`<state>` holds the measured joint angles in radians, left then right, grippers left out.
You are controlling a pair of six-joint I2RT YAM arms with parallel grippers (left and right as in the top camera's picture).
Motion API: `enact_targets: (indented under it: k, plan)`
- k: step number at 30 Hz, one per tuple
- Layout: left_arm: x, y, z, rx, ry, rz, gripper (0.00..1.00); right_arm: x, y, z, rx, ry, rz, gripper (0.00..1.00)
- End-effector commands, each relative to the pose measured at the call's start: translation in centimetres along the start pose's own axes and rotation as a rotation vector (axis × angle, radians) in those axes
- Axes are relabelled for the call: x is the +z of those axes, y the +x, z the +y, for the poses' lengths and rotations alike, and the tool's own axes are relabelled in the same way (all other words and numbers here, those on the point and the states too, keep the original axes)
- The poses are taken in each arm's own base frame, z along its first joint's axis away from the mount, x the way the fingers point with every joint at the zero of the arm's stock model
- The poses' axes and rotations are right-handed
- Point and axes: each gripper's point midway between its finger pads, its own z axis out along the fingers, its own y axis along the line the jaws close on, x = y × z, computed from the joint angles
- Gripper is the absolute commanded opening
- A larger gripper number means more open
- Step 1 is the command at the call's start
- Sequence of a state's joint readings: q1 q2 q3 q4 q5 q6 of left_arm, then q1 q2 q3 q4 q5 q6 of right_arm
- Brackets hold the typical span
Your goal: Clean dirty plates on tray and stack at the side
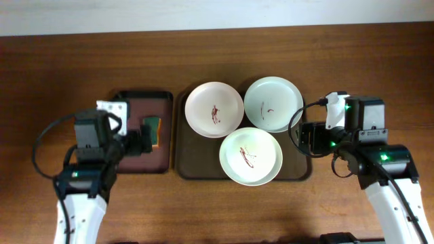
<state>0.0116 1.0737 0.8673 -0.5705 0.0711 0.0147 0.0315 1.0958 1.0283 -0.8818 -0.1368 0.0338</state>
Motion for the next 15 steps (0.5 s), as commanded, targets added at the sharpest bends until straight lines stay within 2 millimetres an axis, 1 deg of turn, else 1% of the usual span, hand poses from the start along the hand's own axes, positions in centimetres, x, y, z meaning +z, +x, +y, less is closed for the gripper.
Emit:
enact_targets:
  k: [1, 2, 3, 4, 6, 7, 8, 10, 11, 15]
  plan:
    - [3.7, -0.2, 0.6, -0.004, -0.017, 0.041, 0.93, -0.2, -0.8, 0.1, 0.008, -0.011, -0.013, 0.99]
    - [5.6, 0.6, 0.6, -0.004, -0.015, 0.081, 0.87, -0.2, -0.8, 0.1, 0.007, -0.011, -0.015, 0.99]
    - [7.4, 1.3, 0.6, -0.005, -0.010, 0.112, 0.75, -0.2, -0.8, 0.1, 0.007, -0.011, -0.015, 0.99]
    - [8.5, 1.5, 0.5, -0.003, -0.007, 0.123, 0.74, -0.2, -0.8, 0.1, 0.007, -0.011, -0.015, 0.99]
    - [11.1, 2.6, -0.4, 0.016, 0.012, 0.157, 0.71, -0.2, -0.8, 0.1, 0.007, -0.011, -0.015, 0.99]
    - [12.2, 3.5, -1.1, 0.029, 0.023, 0.187, 0.69, -0.2, -0.8, 0.1, 0.007, -0.011, -0.014, 0.99]
    - [13.3, 4.7, -1.6, 0.041, 0.034, 0.225, 0.65, -0.2, -0.8, 0.1, 0.007, -0.011, -0.014, 0.99]
    - [14.4, 6.1, -1.6, 0.042, 0.030, 0.269, 0.56, -0.2, -0.8, 0.1, 0.007, -0.011, -0.014, 0.99]
    - [14.6, 6.5, -1.3, 0.044, 0.011, 0.281, 0.56, -0.2, -0.8, 0.1, 0.007, -0.011, -0.014, 0.99]
    - [15.2, 7.5, -1.2, 0.044, 0.008, 0.316, 0.54, -0.2, -0.8, 0.1, 0.008, -0.011, -0.014, 0.99]
